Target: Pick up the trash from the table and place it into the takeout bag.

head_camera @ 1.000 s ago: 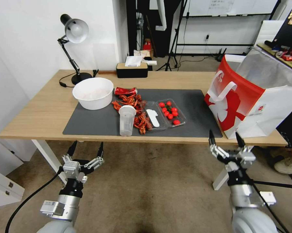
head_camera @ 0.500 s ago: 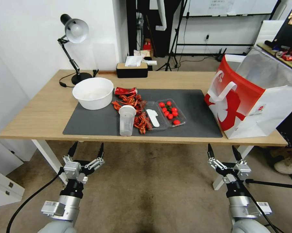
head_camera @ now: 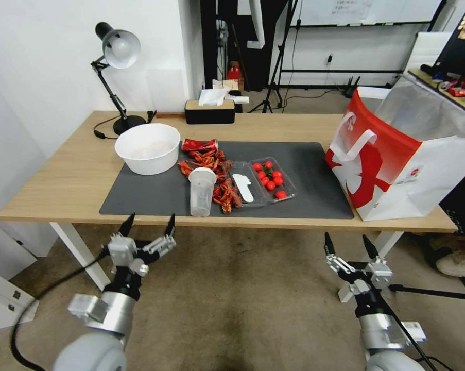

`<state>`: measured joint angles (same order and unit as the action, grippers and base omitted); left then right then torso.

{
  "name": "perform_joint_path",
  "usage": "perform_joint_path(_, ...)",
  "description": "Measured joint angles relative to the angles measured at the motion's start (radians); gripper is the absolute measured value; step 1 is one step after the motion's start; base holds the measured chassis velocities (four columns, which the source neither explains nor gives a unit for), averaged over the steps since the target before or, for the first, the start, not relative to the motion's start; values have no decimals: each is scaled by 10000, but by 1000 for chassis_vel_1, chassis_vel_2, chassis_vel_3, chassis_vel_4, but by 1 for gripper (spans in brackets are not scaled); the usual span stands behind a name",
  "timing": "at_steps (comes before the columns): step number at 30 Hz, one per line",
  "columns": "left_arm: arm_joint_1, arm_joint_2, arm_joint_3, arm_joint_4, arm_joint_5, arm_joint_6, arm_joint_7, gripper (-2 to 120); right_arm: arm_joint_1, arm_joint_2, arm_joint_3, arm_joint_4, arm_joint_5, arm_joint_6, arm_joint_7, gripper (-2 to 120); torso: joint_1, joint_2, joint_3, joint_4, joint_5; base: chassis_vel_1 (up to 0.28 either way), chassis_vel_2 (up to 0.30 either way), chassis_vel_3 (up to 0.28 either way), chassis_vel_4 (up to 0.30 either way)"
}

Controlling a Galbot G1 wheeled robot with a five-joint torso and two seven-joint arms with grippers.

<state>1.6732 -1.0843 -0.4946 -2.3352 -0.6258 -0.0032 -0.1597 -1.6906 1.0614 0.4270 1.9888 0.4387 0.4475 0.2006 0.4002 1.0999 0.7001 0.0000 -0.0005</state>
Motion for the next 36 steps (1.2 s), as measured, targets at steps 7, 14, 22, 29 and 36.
perform_joint_path(7, -1086, 2221, 181, -125, -3189, 1101, -954, 100, -125, 68, 13, 285, -193, -208, 43, 100, -1, 1, 0, -2, 4, 0, 0, 0, 0)
perform_joint_path(14, -3578, 3421, 1947, 1185, -3991, 1402, -1494, 100, -293, 260, 42, 737, -582, -482, 231, 100, -1, 0, 0, -5, 3, 0, 0, 0, 0)
perform_joint_path(22, -5300, 3202, 3140, 2126, -4404, 2396, -2095, 100, -613, 445, 238, 1214, -924, -829, 497, 100, -1, -1, 0, 1, 6, 0, 0, 0, 0)
perform_joint_path(29, -6471, 3211, 3878, 2256, -5212, 3455, -2418, 100, -728, 538, 356, 1335, -1056, -981, 649, 100, -1, -1, 0, 1, 6, 0, 0, 0, 0)
perform_joint_path(36, -7705, 3028, 4691, 2701, -5771, 3929, -2838, 100, -796, 596, 413, 1352, -1121, -1028, 729, 100, -1, -1, 0, -1, 5, 0, 0, 0, 0)
